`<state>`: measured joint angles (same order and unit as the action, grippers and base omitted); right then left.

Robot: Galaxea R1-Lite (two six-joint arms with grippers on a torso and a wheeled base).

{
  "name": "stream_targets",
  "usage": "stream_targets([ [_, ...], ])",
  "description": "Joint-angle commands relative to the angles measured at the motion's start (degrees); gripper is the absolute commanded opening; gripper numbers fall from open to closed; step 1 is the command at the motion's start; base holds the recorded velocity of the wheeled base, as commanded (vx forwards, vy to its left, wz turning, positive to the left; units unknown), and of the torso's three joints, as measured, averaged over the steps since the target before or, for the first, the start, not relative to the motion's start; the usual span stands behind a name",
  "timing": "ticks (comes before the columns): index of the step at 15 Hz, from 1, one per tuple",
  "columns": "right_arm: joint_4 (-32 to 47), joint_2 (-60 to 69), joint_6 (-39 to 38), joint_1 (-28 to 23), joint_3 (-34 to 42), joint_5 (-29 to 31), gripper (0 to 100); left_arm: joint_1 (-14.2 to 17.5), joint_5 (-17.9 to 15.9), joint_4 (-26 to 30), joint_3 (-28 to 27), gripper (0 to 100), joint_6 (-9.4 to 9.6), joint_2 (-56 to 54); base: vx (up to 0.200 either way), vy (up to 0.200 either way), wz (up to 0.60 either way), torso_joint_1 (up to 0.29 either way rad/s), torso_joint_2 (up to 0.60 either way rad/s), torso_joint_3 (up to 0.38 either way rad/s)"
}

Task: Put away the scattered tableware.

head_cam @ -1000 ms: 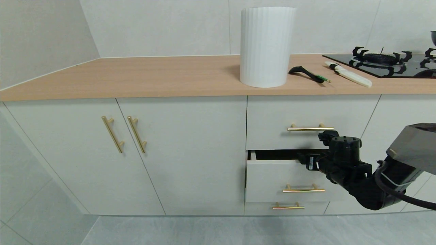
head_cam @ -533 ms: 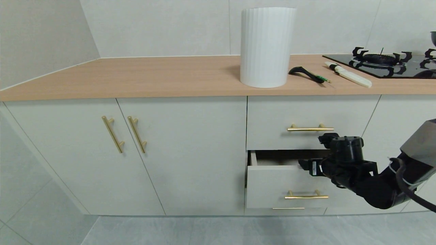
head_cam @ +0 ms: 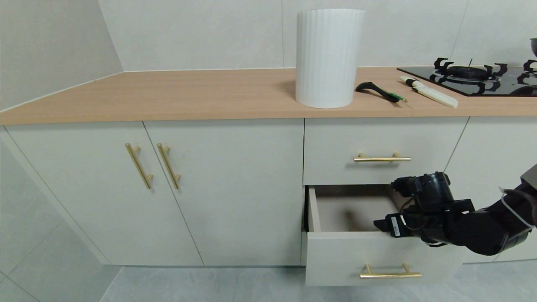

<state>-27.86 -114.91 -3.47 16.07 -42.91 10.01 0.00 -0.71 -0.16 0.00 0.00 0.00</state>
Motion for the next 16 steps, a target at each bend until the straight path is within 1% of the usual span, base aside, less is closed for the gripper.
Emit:
stream_targets([
  [1, 1.5, 1.9, 1.0, 0.2, 0.1, -0.4, 100, 0.0, 0.0, 0.0, 0.0, 100, 0.0, 0.1, 0.0, 0.0, 0.0, 0.0, 0.0, 0.0],
  [5, 10.8, 4.0, 3.6, 0.5, -0.2, -1.4, 100, 0.0, 0.0, 0.0, 0.0, 100, 0.0, 0.1, 0.0, 0.0, 0.0, 0.0, 0.0, 0.0],
  [6, 14.2, 4.8, 4.6, 0.6, -0.5, -1.4, 100, 0.0, 0.0, 0.0, 0.0, 100, 0.0, 0.1, 0.0, 0.0, 0.0, 0.0, 0.0, 0.0],
  [7, 16.0, 5.1, 5.1, 0.6, -0.6, -1.4, 100, 0.0, 0.0, 0.0, 0.0, 100, 0.0, 0.1, 0.0, 0.0, 0.0, 0.0, 0.0, 0.0],
  [8, 19.9, 6.0, 6.5, 1.1, -0.8, -1.5, 100, 0.0, 0.0, 0.0, 0.0, 100, 0.0, 0.0, 0.0, 0.0, 0.0, 0.0, 0.0, 0.0],
  [10, 24.5, 7.0, 8.5, 1.7, -0.8, -1.6, 100, 0.0, 0.0, 0.0, 0.0, 100, 0.0, 0.1, 0.0, 0.0, 0.0, 0.0, 0.0, 0.0],
  [12, 27.4, 7.7, 9.4, 2.2, -0.8, -1.6, 100, 0.0, 0.0, 0.0, 0.0, 100, 0.0, 0.1, 0.0, 0.0, 0.0, 0.0, 0.0, 0.0],
  [16, 29.1, 8.3, 9.9, 2.8, -0.7, -1.4, 100, 0.0, 0.0, 0.0, 0.0, 100, 0.0, 0.1, 0.0, 0.0, 0.0, 0.0, 0.0, 0.0],
])
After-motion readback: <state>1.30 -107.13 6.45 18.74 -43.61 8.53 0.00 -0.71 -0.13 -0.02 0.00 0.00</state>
